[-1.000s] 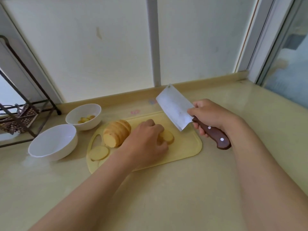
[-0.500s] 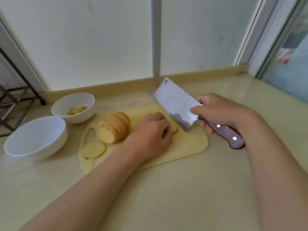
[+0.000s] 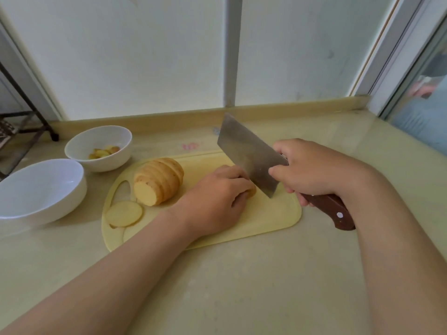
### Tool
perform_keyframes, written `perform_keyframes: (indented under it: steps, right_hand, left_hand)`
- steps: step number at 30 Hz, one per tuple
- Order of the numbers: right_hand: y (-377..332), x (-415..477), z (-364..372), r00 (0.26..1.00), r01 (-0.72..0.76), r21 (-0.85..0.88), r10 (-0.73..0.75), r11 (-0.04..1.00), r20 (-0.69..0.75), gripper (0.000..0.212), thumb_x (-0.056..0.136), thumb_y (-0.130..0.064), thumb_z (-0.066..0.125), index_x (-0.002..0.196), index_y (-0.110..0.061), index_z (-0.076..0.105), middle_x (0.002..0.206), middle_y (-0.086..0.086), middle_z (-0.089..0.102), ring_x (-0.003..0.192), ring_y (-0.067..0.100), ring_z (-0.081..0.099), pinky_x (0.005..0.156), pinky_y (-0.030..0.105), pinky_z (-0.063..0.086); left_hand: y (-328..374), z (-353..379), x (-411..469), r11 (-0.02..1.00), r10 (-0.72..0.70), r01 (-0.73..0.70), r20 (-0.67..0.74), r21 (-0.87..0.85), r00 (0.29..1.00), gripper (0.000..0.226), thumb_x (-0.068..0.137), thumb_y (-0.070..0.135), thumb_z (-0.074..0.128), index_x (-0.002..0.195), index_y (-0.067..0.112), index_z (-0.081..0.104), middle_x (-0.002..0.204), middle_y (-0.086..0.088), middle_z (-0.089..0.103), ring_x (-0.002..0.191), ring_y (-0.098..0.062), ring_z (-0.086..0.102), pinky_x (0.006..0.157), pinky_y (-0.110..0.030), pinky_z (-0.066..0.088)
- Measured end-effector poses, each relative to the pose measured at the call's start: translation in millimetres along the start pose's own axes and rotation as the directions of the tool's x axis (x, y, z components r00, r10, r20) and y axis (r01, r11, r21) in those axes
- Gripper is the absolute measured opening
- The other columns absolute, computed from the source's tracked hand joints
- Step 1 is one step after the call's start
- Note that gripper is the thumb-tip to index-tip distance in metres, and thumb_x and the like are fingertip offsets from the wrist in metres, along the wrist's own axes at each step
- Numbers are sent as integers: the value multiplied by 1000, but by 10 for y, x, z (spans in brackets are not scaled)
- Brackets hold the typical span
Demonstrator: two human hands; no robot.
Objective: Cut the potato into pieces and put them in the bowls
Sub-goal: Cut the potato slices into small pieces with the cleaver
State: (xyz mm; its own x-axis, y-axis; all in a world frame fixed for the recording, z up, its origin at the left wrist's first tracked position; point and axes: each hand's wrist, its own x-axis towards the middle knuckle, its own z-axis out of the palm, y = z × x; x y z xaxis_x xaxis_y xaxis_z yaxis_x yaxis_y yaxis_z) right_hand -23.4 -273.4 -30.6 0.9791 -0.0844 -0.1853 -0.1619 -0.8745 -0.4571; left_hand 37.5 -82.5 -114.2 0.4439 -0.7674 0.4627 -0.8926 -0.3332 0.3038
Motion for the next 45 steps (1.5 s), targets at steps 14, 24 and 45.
perform_keyframes:
  steps: [14, 24, 45]
  right_hand:
    - [-488, -105, -18, 997, -59, -175, 66, 983, 35, 35, 90, -1, 34, 119, -15, 43, 79, 20, 68, 45, 23, 58, 42, 26, 46]
    - [-553, -290, -19, 993, -86, -227, 101, 970, 55, 37, 91, -2, 34, 124, -19, 37, 77, 21, 67, 42, 24, 54, 44, 26, 46]
    - [-557, -368, -63, 988, -6, -291, 51, 957, 148, 98, 97, 0, 32, 150, -69, -13, 70, 13, 64, 39, 22, 61, 56, 41, 63]
  left_hand:
    - [63, -62, -11, 998, 36, -37, 20, 57, 999, 18, 91, 12, 57, 98, 7, 74, 100, -7, 66, 90, -28, 61, 78, -34, 51]
    - [92, -95, -9, 999, 9, -11, 51, 40, 999, 16, 94, 10, 57, 101, 7, 72, 98, -8, 62, 91, -28, 57, 82, -33, 46]
    - [64, -65, -15, 1000, -7, 7, 14, 27, 1000, 18, 93, 9, 55, 98, 7, 73, 98, -10, 63, 88, -31, 57, 79, -43, 50]
